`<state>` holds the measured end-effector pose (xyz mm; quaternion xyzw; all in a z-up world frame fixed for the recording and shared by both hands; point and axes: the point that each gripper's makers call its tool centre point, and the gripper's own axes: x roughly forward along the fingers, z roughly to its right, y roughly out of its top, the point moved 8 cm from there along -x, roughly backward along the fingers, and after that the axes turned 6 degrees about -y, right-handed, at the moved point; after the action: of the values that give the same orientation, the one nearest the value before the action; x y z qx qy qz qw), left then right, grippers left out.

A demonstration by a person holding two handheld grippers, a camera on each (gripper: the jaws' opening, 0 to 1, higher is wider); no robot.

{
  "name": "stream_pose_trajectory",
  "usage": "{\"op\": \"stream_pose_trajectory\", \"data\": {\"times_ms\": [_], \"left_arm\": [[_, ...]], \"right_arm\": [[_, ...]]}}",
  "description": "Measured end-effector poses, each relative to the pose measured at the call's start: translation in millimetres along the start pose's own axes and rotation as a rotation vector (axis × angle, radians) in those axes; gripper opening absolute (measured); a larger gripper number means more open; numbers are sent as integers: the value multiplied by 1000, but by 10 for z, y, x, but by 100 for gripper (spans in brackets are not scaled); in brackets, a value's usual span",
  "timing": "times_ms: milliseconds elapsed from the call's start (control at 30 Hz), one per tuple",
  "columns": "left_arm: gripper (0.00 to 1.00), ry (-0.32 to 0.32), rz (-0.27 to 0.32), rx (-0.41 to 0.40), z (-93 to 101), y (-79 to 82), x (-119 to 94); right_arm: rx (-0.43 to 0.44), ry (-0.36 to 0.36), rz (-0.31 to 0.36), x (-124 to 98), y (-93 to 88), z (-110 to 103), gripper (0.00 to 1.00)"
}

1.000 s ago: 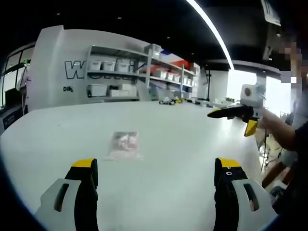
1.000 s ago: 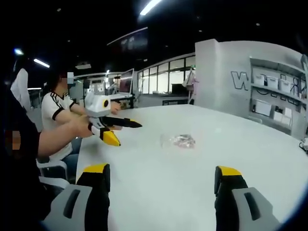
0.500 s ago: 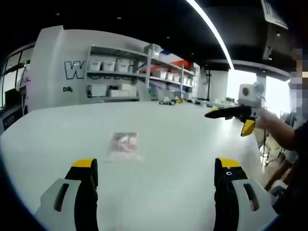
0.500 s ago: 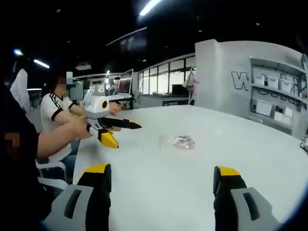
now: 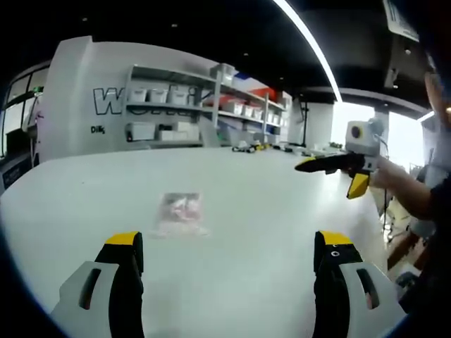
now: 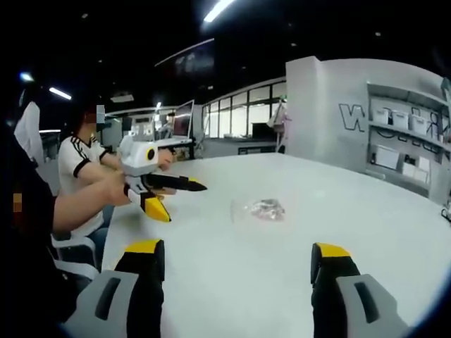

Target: Open the resealable bag by pulling the two sides of the seal apart until the entire bag opening is separated and visibly accessible.

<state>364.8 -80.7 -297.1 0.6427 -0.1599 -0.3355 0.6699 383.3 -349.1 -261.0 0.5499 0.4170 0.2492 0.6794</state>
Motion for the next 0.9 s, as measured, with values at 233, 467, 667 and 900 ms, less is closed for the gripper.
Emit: {"op": "stream_pose_trajectory", "data": {"times_ms": [233,467,667,900], "left_arm": [[100,-1,3,0,-9,15,19],[100,2,2,-1,-24,13,27],[100,-1,-3,-4,-20,-12,58],[100,0,0,-10,-34,-16,72]], "right_arm": [[-1,-2,3,31,0,14,85],[3,0,3,77,5,36,84],[7,4,2,115,2,47,83],[7,8,-4,160,-16,76,82]]}}
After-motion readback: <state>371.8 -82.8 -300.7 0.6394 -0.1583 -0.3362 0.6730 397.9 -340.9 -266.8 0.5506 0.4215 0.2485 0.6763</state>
